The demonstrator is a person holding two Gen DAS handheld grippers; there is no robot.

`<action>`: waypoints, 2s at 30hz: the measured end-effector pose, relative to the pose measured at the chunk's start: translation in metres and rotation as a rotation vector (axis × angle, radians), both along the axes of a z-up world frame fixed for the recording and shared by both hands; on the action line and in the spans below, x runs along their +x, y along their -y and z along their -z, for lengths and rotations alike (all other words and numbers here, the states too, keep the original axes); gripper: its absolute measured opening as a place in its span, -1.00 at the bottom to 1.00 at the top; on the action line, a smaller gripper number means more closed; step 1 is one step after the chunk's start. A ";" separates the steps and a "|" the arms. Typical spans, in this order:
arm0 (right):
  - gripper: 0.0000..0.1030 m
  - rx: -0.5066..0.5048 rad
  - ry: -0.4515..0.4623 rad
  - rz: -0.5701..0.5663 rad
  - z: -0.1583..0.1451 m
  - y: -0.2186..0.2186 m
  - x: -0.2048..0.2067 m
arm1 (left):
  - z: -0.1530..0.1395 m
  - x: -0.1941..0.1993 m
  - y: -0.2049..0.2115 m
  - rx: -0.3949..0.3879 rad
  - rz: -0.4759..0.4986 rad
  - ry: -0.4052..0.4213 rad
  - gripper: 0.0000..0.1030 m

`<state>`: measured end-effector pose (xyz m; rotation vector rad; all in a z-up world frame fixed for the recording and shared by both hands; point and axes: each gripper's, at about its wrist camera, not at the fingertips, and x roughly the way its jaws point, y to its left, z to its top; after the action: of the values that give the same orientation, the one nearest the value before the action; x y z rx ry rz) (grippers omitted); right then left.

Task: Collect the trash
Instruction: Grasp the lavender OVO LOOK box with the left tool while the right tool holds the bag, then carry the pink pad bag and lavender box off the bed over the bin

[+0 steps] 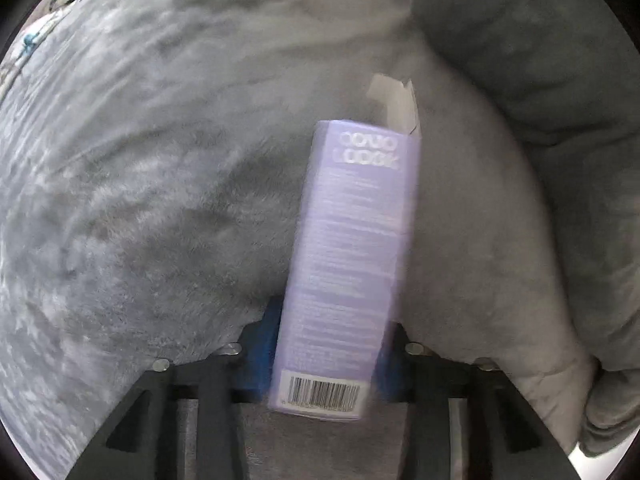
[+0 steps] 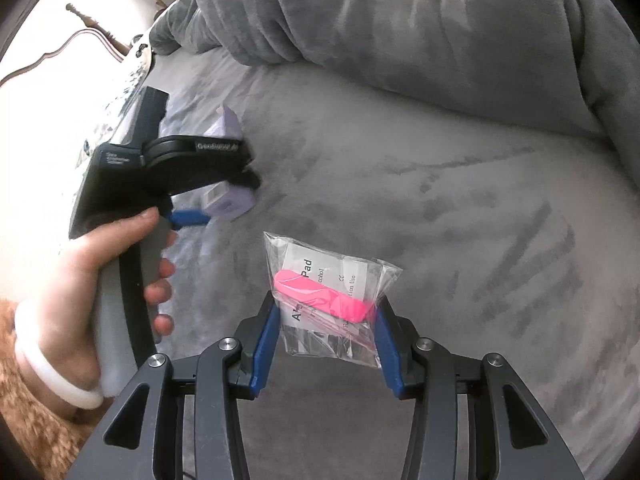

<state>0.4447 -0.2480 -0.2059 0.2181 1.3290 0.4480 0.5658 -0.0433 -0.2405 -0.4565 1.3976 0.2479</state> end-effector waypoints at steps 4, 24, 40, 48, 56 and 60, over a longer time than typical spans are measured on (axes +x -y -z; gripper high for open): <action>-0.14 0.005 0.000 -0.002 -0.001 -0.003 -0.002 | -0.007 -0.010 -0.002 0.014 0.027 0.020 -0.23; -0.14 0.081 0.061 -0.326 -0.051 -0.139 -0.080 | -0.102 -0.280 -0.152 0.164 -0.223 0.163 -0.22; -0.14 0.208 0.038 -1.199 -0.085 -0.388 -0.409 | -0.099 -0.697 -0.280 0.285 -0.927 -0.015 -0.22; -0.14 0.155 -0.034 -1.481 -0.048 -0.434 -0.560 | -0.063 -0.840 -0.271 0.269 -1.144 -0.106 -0.22; -0.14 0.004 -0.112 -1.684 0.049 -0.469 -0.675 | 0.004 -0.924 -0.258 0.195 -1.294 -0.189 -0.22; -0.14 -0.058 -0.107 -1.734 0.098 -0.477 -0.705 | 0.037 -0.936 -0.257 0.144 -1.326 -0.209 -0.22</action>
<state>-0.2605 0.2287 -0.3040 -1.0842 1.3521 1.8272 -0.3706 0.2140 -0.2771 -1.2141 1.0664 1.4830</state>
